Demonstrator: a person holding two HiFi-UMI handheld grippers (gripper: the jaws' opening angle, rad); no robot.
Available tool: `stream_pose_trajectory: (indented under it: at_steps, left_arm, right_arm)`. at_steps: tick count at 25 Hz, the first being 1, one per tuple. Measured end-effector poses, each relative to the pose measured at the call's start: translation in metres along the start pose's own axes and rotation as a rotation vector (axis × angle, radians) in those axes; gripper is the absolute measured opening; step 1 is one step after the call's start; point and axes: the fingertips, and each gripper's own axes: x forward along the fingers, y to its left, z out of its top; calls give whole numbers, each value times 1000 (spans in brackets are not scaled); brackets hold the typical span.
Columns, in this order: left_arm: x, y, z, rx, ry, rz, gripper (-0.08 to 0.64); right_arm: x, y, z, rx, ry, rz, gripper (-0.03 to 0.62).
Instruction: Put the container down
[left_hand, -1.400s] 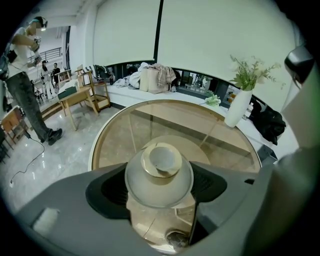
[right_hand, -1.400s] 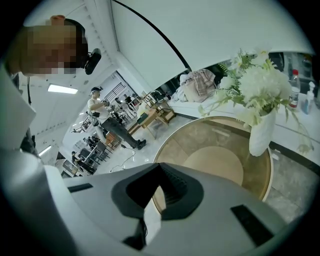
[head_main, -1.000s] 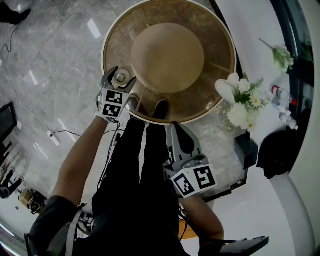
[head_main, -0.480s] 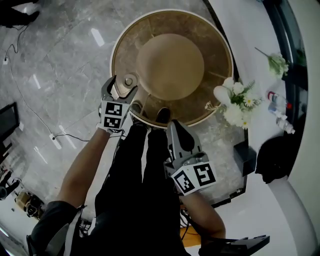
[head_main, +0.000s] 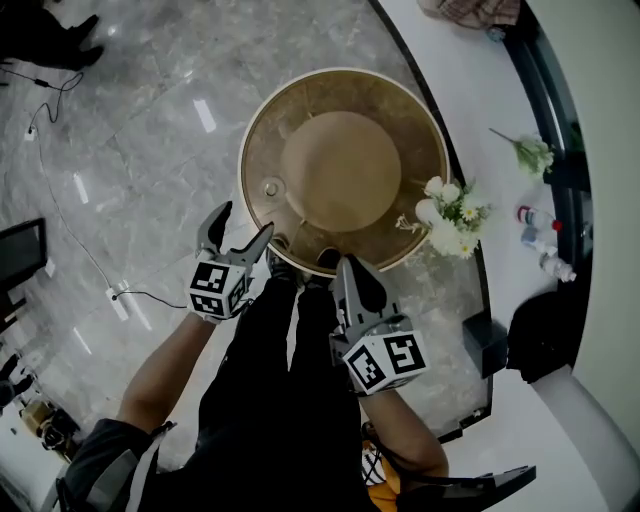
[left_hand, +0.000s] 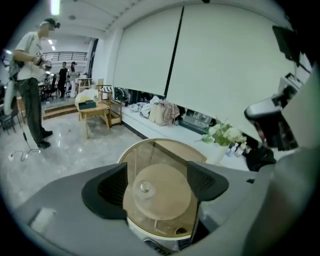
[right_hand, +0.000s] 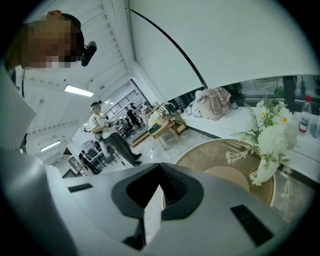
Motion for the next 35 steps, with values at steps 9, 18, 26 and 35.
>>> stream_pose_trajectory:
  at_steps: [9,18,26,35]
  left_arm:
    - [-95,-48,94,-131,-204,-65,370]
    - [-175,-102,158,-95,-367,-181,245]
    - [-221,-107,156,-154,-379,-165,108]
    - [-267,-109,200,-333,-479,-223,23]
  right_arm:
    - [-24,52,42,-46,-73,86,6]
    - [-51,72,72,-51,-128,85,6]
    - [-75,102,83,-102,-116,121,6]
    - [-94,132,88,-114,-110,167,6]
